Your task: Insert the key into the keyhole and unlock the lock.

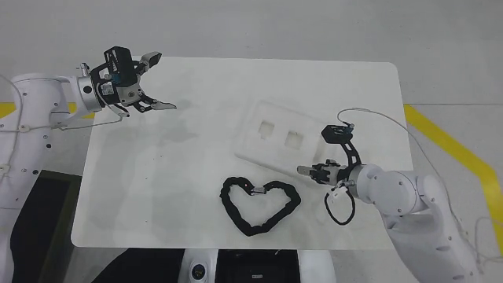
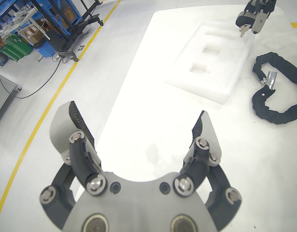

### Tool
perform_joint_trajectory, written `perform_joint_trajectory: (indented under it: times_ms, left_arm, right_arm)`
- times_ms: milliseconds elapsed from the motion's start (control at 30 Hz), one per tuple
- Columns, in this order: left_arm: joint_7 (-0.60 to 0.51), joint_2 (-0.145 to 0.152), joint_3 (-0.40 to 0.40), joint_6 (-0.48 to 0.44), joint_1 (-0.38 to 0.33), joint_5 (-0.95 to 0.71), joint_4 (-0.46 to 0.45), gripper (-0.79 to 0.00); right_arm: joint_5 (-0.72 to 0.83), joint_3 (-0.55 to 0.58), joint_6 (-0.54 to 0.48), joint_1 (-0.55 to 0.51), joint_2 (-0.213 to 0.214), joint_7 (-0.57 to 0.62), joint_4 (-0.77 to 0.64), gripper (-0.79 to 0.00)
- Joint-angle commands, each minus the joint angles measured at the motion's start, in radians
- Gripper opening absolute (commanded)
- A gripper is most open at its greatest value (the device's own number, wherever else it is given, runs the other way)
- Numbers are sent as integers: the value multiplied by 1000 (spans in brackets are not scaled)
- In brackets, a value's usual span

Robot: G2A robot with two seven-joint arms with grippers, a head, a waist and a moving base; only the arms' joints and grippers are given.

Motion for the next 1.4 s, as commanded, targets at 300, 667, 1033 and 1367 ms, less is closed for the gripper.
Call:
perform_joint_trajectory:
  times_ms: [300,667,1033,1367]
  left_arm:
    - [0,0,0,0,0,0,0,0]
    - [0,0,0,0,0,0,0,0]
    - [0,0,0,0,0,0,0,0]
    - [0,0,0,0,0,0,0,0]
  right_arm:
    - [-56,-5,29,6,6,27,9,-486]
    - [-89,-12,42,10,10,49,15,-610]
    - [-92,-24,42,20,10,46,25,-785]
    - [-117,7,49,11,16,46,-24,-785]
